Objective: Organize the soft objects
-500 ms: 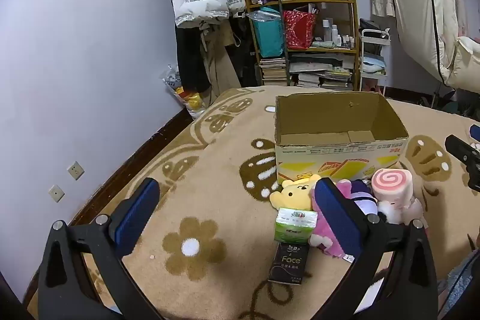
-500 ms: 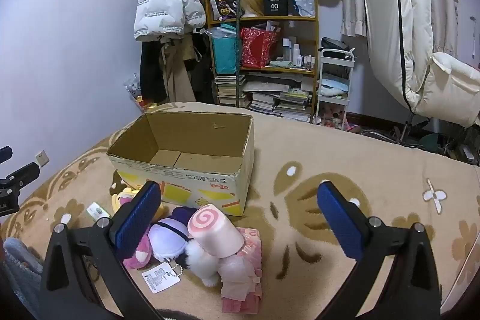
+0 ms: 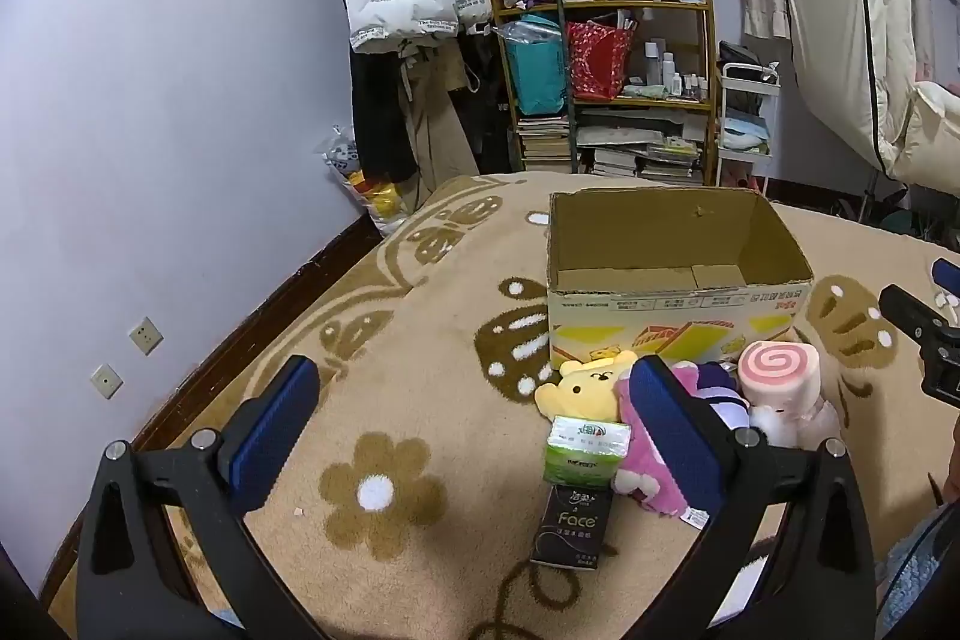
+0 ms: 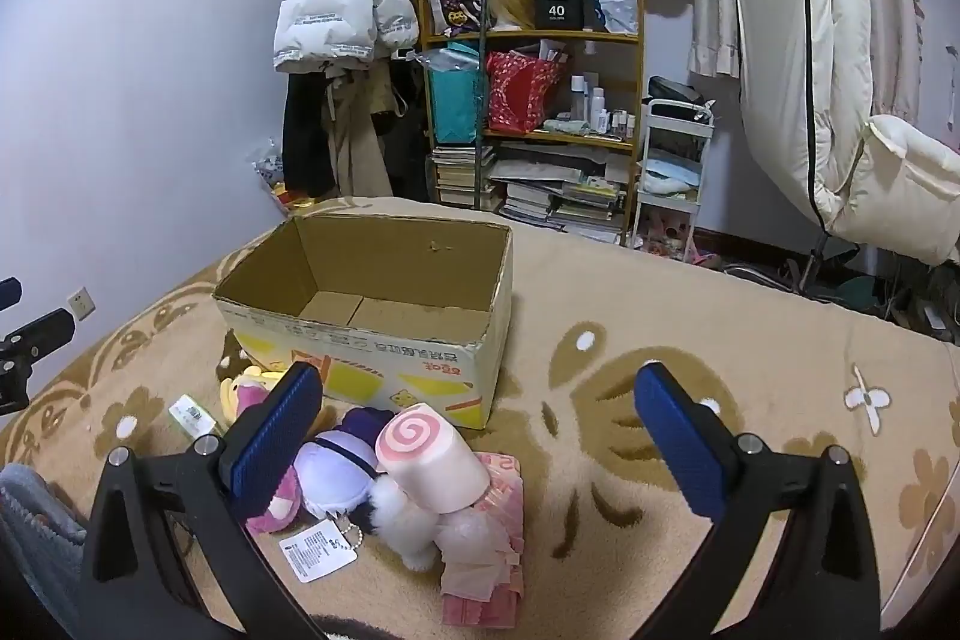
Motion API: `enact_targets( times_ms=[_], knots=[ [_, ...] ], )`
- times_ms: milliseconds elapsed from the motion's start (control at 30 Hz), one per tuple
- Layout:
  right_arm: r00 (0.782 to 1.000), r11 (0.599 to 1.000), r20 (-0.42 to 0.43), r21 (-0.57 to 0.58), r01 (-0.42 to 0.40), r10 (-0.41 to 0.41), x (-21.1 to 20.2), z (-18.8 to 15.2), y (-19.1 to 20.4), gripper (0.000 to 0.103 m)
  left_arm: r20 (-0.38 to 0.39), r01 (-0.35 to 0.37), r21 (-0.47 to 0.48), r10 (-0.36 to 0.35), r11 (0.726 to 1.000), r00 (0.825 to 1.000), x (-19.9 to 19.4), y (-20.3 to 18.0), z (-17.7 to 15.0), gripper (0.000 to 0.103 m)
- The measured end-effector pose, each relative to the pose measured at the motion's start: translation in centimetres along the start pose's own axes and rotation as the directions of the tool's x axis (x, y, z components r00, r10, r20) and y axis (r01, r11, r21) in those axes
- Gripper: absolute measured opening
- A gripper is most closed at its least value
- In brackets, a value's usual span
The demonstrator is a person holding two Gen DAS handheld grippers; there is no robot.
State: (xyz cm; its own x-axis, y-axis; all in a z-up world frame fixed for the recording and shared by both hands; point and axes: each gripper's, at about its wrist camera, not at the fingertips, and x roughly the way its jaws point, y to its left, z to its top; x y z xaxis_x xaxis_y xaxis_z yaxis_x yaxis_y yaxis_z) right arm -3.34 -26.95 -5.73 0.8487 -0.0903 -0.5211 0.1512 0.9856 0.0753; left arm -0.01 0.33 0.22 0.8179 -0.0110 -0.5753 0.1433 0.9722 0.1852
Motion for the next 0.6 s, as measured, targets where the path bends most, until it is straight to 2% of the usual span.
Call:
enact_targets(
  times_ms=[600],
  knots=[
    [1.0,1.0,-0.003,-0.008,0.007,-0.007,0.06,0.06,0.49,0.103,-0.014,0.008,0.012,-0.008,1.0,1.0,0.11,-0.48,-0.16,0.102]
  ],
)
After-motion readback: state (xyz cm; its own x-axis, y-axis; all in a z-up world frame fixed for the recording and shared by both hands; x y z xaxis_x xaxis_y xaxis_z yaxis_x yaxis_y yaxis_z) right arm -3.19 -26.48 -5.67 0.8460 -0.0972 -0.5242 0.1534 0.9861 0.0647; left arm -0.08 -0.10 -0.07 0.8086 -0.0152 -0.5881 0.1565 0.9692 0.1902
